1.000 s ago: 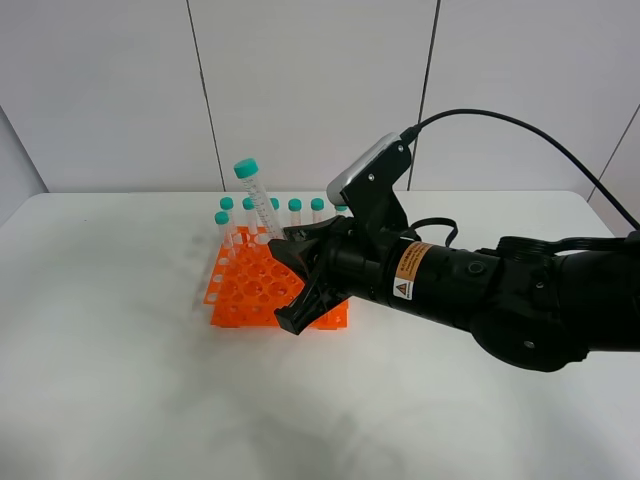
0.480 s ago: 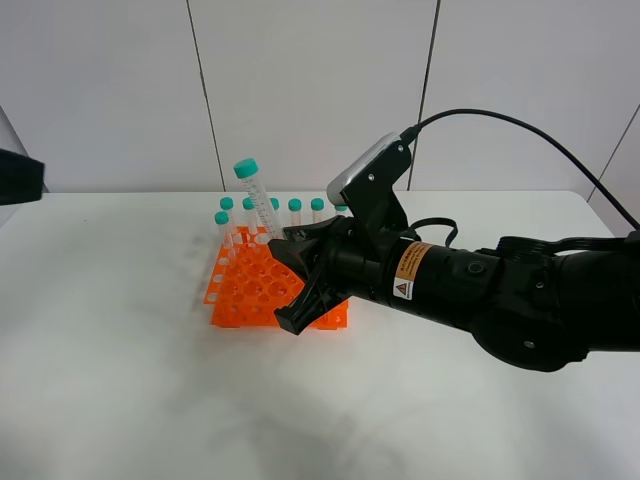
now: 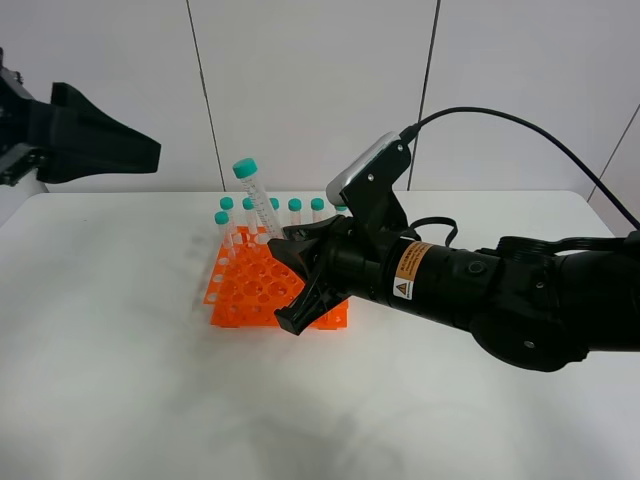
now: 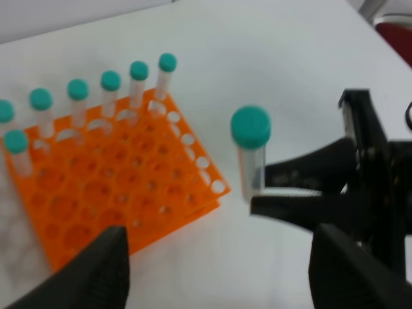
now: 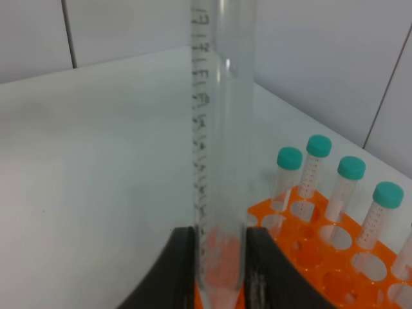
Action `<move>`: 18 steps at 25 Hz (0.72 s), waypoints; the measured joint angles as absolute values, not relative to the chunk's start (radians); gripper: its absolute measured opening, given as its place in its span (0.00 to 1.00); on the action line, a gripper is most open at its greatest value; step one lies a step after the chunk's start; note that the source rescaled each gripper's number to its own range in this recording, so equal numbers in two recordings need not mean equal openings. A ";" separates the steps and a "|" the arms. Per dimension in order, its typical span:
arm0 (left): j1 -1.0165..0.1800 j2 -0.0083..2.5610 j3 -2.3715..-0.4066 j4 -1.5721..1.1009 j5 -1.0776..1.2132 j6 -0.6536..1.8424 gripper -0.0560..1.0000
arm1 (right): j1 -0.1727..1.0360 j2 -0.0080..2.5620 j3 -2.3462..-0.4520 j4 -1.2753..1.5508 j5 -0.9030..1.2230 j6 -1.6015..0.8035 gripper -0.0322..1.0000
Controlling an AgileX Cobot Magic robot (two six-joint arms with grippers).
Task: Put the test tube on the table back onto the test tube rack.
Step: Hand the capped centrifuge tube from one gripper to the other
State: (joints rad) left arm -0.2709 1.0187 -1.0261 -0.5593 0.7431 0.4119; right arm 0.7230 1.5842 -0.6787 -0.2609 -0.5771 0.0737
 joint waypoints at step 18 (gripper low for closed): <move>-0.271 1.182 -1.026 -0.865 0.632 0.688 1.00 | 0.723 1.584 -0.679 -0.261 -0.577 0.065 0.04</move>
State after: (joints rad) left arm -0.2709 1.1819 -1.0261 -0.8648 0.6324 0.6875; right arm 0.7230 1.5842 -0.6787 -0.2609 -0.5771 0.0653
